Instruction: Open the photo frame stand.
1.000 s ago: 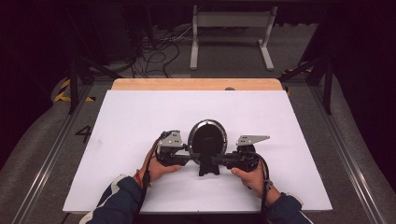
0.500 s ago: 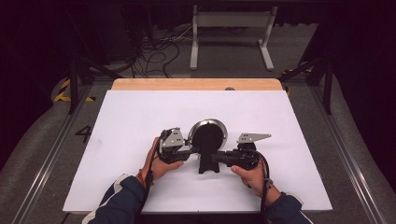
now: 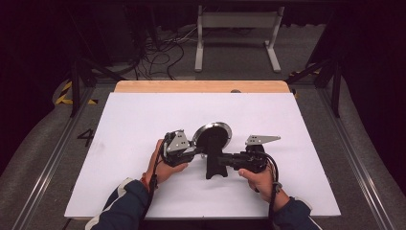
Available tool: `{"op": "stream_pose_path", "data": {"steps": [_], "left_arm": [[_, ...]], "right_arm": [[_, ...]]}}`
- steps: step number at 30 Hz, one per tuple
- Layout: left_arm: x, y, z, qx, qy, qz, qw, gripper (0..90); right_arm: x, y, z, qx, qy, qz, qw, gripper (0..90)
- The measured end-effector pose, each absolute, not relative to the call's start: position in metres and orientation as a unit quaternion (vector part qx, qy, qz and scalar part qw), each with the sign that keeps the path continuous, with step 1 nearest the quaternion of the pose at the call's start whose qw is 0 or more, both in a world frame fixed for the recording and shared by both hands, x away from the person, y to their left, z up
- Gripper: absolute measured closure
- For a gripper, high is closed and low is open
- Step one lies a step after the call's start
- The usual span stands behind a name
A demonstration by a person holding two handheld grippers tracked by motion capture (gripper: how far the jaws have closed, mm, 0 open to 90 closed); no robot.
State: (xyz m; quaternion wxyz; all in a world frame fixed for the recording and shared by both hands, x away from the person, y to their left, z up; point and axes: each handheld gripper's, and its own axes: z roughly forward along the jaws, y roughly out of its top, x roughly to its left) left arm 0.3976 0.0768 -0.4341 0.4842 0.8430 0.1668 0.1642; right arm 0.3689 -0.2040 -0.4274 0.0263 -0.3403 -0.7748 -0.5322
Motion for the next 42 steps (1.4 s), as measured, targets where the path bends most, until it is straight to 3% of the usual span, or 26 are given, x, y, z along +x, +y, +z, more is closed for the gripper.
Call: {"op": "stream_pose_path", "data": {"steps": [19, 42], "left_arm": [[0.4, 0.071, -0.435, 0.845, 0.147, 0.228, 0.46, 70.1], [0.407, 0.07, -0.44, 0.844, 0.15, 0.242, 0.454, 67.9]], "right_arm": [[0.368, -0.199, -0.428, -0.35, -0.785, -0.512, 0.004, 74.2], [0.371, -0.19, -0.437, -0.354, -0.798, -0.488, -0.018, 77.1]]}}
